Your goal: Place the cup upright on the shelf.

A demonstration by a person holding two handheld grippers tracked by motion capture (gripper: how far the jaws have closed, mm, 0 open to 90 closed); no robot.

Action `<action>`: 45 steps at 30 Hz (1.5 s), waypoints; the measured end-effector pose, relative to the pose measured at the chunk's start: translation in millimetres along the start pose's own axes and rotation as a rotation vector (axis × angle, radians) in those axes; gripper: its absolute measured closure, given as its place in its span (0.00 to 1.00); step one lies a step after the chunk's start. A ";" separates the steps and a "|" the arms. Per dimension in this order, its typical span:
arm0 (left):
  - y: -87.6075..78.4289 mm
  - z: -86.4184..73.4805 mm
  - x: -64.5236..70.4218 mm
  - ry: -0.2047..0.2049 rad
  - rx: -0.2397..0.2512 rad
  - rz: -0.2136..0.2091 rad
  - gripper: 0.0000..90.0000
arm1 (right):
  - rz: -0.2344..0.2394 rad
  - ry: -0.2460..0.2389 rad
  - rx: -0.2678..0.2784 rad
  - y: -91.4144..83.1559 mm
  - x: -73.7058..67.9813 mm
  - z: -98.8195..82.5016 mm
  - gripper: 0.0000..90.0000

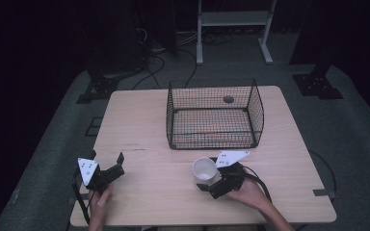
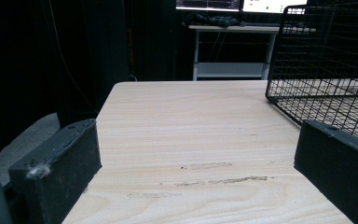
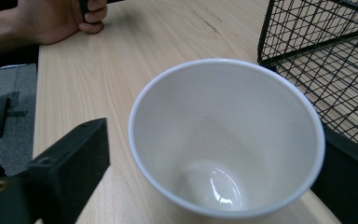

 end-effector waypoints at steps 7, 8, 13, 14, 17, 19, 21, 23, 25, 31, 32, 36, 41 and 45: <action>0.0 0.0 -0.2 -0.001 0.000 0.000 0.00 | -0.011 0.017 0.010 0.1 4.7 1.3 0.22; 0.0 0.0 -0.2 -0.001 0.000 0.000 0.00 | -0.011 0.017 0.010 0.1 4.7 1.3 0.22; 0.1 0.0 -0.2 -0.001 0.000 -0.001 0.00 | 0.016 0.038 0.004 -2.1 5.4 5.4 0.22; 0.1 0.0 -0.2 0.000 0.000 0.000 0.00 | 0.018 0.036 0.003 -3.1 5.7 7.4 0.22; 0.1 0.0 -0.2 -0.002 0.000 0.000 0.00 | 0.032 0.047 0.029 -8.9 8.7 18.1 0.22; 0.0 0.0 -0.2 -0.001 0.000 -0.001 0.00 | 0.026 0.037 0.028 -11.3 10.8 22.4 0.22; 0.0 0.0 -0.1 0.000 0.000 -0.001 0.00 | 0.029 0.031 0.032 -13.9 12.4 26.5 0.22; 0.0 0.0 -0.1 0.000 0.000 -0.001 0.00 | 0.033 0.033 0.028 -15.0 13.3 28.1 0.22; 0.0 0.0 -0.2 0.000 0.000 -0.001 0.00 | 0.039 0.035 0.029 -17.0 14.9 31.6 0.22; 0.0 0.0 -0.1 0.000 0.000 0.000 0.00 | 0.047 0.030 0.034 -22.8 19.5 43.9 0.22; 0.0 0.0 -0.2 0.000 0.000 0.000 0.00 | 0.048 0.031 0.038 -23.2 20.7 46.1 0.22; -0.1 -0.1 -0.2 -0.001 -0.001 0.000 0.00 | 0.049 0.029 0.043 -25.9 27.6 57.1 0.22; -0.1 -0.1 -0.2 -0.002 -0.002 0.000 0.00 | 0.046 0.033 0.049 -28.7 34.2 66.7 0.22; -0.2 -0.1 0.1 0.000 -0.003 0.000 0.00 | 0.039 0.026 0.055 -33.2 38.8 76.6 0.22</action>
Point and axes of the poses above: each handheld gripper's, and its own axes: y roughly forward along the jaws, z roughly out of its top, x roughly to its right, the point moved 8 cm from there along y, roughly forward along the jaws, and after that the axes turned 1 degree about -z, right-handed, at the moved point
